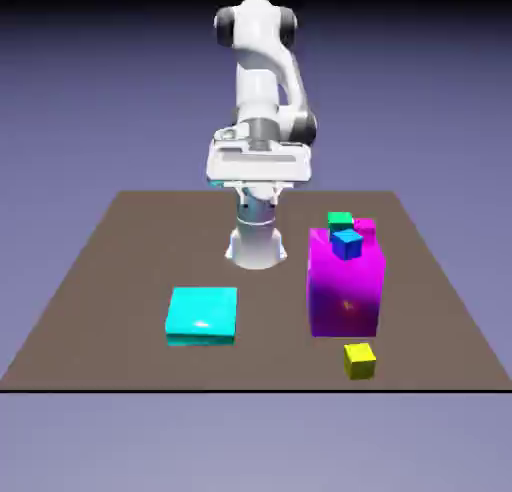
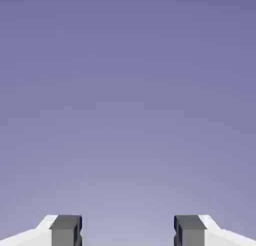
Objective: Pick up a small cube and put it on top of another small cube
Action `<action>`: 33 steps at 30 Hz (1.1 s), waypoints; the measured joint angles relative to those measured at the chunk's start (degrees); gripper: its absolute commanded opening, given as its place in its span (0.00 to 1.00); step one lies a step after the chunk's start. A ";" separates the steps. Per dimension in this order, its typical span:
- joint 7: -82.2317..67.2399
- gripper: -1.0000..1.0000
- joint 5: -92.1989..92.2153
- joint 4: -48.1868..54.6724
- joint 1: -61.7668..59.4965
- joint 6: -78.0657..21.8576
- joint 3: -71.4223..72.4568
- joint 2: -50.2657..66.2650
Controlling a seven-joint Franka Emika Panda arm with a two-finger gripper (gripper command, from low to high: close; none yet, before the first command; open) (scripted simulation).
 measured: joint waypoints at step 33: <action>27.14 0.50 -18.70 53.87 -12.47 -58.75 36.06 68.52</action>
